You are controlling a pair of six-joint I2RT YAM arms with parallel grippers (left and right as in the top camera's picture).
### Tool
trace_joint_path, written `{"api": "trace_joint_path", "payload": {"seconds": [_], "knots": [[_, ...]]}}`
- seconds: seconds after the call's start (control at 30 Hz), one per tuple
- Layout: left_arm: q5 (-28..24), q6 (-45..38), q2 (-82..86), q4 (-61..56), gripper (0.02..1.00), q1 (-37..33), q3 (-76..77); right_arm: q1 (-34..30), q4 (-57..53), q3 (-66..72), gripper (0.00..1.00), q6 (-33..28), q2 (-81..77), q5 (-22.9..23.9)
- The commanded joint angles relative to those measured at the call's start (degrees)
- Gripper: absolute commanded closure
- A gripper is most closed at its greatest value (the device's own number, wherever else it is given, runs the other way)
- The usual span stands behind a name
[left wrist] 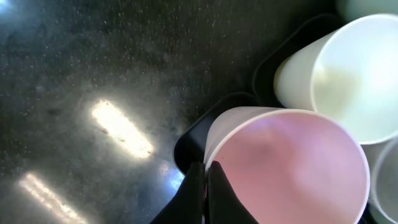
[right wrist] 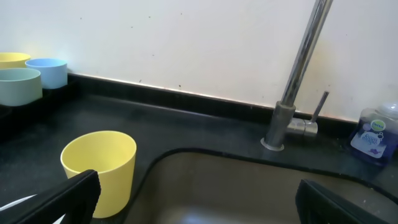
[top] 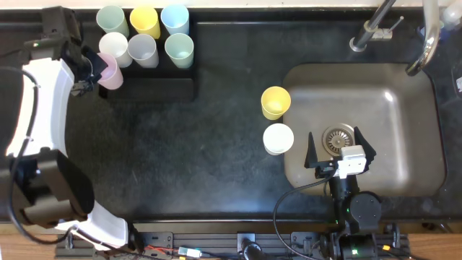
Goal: Store Cups
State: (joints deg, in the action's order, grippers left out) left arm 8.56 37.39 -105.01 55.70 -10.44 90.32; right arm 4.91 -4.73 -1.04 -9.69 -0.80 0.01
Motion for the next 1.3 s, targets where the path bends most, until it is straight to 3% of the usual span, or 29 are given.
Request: {"api": "trace_joint_path", "payload": {"seconds": [0.03, 0.4, 0.47, 0.6, 0.7, 0.77, 0.9, 1.13, 1.3], "knots": [[-0.6, 0.6, -2.4, -0.9, 0.985, 0.2, -0.3, -0.1, 0.3, 0.8, 0.003, 0.0, 0.6, 0.0], [-1.2, 0.6, -4.9, -1.2, 0.982, 0.5, -0.3, -0.1, 0.3, 0.8, 0.003, 0.0, 0.6, 0.0], [-1.3, 0.6, -4.9, -1.2, 0.945, 0.5, -0.3, -0.1, 0.3, 0.8, 0.003, 0.0, 0.6, 0.0], [-1.4, 0.6, -4.4, -1.2, 0.776, 0.8, -0.3, -0.1, 0.3, 0.8, 0.005, 0.0, 0.6, 0.0], [-1.2, 0.6, -1.2, -0.5, 0.524, 1.5, -0.3, -0.1, 0.3, 0.8, 0.003, 0.0, 0.6, 0.0], [-1.2, 0.6, 2.4, 0.6, 0.406, 2.0, -0.3, -0.1, 0.3, 0.8, 0.005, 0.0, 0.6, 0.0], [-0.8, 0.6, 11.0, 2.3, 0.340, 4.3, 0.2, -0.1, 0.3, 0.8, 0.005, 0.0, 0.6, 0.0], [-0.7, 0.7, 14.1, 9.2, 0.301, 19.9, 11.9, -0.1, 0.3, 0.8, 0.003, 0.0, 0.6, 0.0], [0.3, 6.8, 5.4, 18.6, 0.281, 35.0, 24.0, -0.1, 0.3, 0.8, 0.003, 0.0, 0.6, 0.0]]}}
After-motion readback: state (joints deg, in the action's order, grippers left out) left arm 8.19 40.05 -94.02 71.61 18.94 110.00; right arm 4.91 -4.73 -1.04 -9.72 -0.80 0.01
